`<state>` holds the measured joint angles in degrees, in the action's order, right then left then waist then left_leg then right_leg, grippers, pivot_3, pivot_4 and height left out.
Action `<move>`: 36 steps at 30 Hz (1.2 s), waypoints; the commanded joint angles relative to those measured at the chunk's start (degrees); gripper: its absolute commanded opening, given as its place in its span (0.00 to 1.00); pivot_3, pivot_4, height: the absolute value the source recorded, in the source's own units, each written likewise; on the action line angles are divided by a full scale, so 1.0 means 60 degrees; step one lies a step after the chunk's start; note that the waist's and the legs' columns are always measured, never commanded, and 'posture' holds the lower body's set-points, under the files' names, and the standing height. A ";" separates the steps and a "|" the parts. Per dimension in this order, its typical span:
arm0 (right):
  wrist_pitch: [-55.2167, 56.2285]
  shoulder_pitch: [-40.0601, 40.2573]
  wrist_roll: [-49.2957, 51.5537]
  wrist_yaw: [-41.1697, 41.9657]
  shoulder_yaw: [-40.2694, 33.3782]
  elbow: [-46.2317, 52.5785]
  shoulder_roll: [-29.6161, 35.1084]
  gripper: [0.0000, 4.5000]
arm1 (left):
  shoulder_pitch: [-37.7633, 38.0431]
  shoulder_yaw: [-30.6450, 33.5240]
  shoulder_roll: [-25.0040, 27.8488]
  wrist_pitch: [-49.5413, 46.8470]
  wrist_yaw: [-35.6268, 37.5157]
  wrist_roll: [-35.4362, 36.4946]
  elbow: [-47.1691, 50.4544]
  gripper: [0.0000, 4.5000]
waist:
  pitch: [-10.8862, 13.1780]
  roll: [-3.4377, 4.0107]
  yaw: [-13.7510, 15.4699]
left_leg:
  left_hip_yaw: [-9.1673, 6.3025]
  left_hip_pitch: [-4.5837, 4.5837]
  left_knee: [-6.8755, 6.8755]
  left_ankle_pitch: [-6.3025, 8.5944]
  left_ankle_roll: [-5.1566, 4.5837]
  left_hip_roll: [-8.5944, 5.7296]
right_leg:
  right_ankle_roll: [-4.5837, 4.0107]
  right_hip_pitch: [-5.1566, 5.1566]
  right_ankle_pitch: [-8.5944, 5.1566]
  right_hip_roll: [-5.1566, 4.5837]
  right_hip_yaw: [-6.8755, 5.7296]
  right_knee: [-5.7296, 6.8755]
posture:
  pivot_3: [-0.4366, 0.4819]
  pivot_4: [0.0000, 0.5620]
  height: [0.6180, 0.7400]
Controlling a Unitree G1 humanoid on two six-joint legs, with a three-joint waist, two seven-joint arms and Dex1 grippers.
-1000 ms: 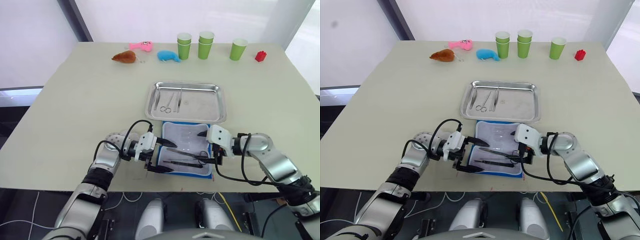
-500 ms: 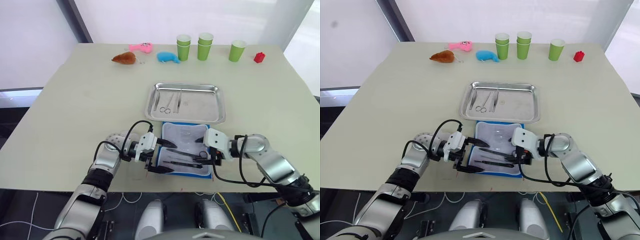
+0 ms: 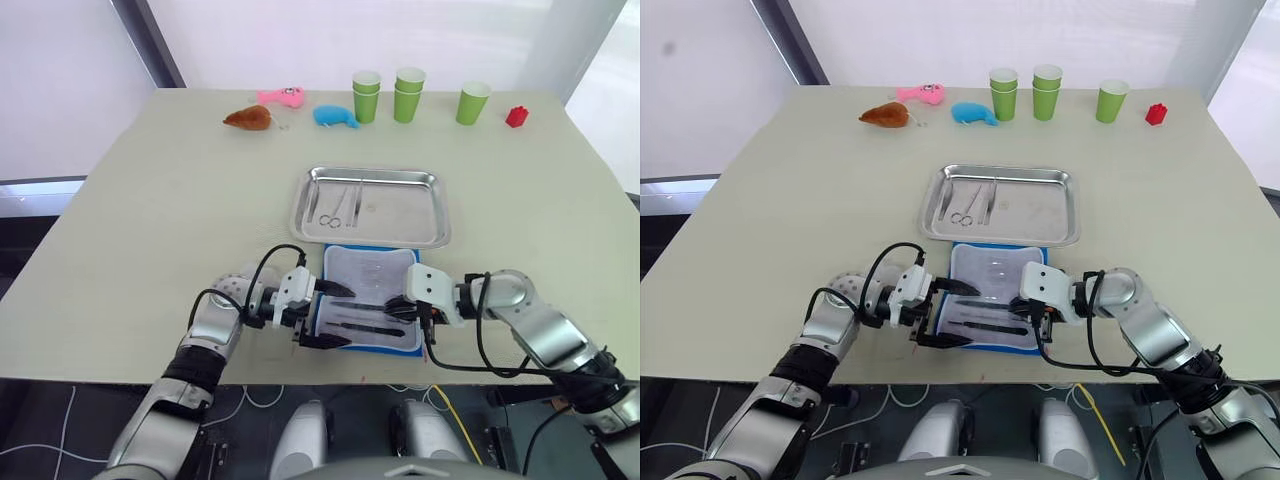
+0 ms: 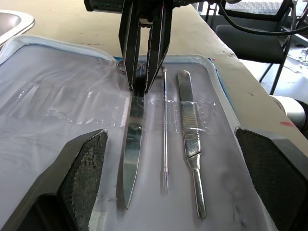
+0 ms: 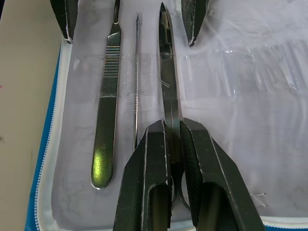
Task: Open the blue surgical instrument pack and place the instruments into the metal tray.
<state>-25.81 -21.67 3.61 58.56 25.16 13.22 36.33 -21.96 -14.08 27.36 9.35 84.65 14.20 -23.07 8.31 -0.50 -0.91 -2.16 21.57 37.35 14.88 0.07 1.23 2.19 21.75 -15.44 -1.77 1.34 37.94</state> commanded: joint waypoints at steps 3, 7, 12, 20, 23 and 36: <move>-0.0009 -0.0502 -0.0421 0.0296 0.0315 -0.0015 0.0178 0.02 | 0.0489 -0.0399 0.0036 -0.0569 -0.0176 -0.0427 -0.0127 1.00 | 0.0001 0.0001 0.0003 | -0.0002 0.0001 0.0000 0.0000 0.0000 0.0000 | -0.0001 0.0000 0.0000 0.0000 -0.0002 -0.0001 | 0.48 0.27 1.00; -0.0612 -0.0831 -0.0375 0.0397 0.0410 0.0367 0.0080 0.02 | 0.0473 -0.0462 0.0039 -0.0576 -0.0387 -0.0630 -0.0192 1.00 | 0.0003 0.0003 0.0007 | -0.0003 0.0004 -0.0002 0.0000 0.0000 0.0000 | -0.0007 0.0002 0.0004 -0.0001 -0.0004 -0.0004 | 0.48 0.27 1.00; -0.1546 -0.1224 -0.0713 0.0428 0.0687 0.1002 0.0191 0.02 | 0.0482 -0.0534 -0.0005 -0.0535 -0.0513 -0.0775 -0.0307 1.00 | 0.0004 0.0007 0.0010 | -0.0006 0.0005 -0.0002 0.0000 0.0000 0.0000 | -0.0007 0.0003 0.0003 -0.0003 -0.0007 -0.0004 | 0.48 0.27 1.00; -0.1954 -0.1609 -0.1027 0.0585 0.0927 0.1467 0.0431 0.02 | 0.0523 -0.0592 -0.0021 -0.0540 -0.0562 -0.0839 -0.0333 1.00 | 0.0008 0.0013 0.0028 | -0.0010 0.0010 -0.0002 0.0000 0.0000 -0.0003 | -0.0006 0.0005 0.0002 -0.0009 -0.0012 -0.0008 | 0.48 0.27 1.00; -0.2130 -0.1757 -0.1077 0.0674 0.0999 0.1614 0.0496 0.02 | 0.0514 -0.0598 -0.0026 -0.0549 -0.0587 -0.0854 -0.0345 1.00 | 0.0009 0.0014 0.0036 | -0.0014 0.0014 -0.0002 0.0000 0.0000 -0.0005 | -0.0004 0.0005 0.0001 -0.0011 -0.0017 -0.0011 | 0.48 0.27 1.00; -0.2734 -0.2366 -0.1470 0.0990 0.1422 0.2169 0.0877 0.02 | 0.0502 -0.0609 -0.0021 -0.0582 -0.0631 -0.0861 -0.0362 1.00 | 0.0014 0.0022 0.0044 | -0.0029 0.0024 -0.0002 0.0000 0.0000 -0.0011 | -0.0001 0.0007 -0.0001 -0.0020 -0.0032 -0.0015 | 0.48 0.27 1.00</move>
<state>-42.07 -34.25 -4.55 64.06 34.29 23.06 40.70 -21.14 -14.81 27.08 8.12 82.37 13.17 -20.99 8.40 -0.37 -0.65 -2.34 21.72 37.34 14.88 0.07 1.16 2.19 21.80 -15.45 -1.89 1.13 37.85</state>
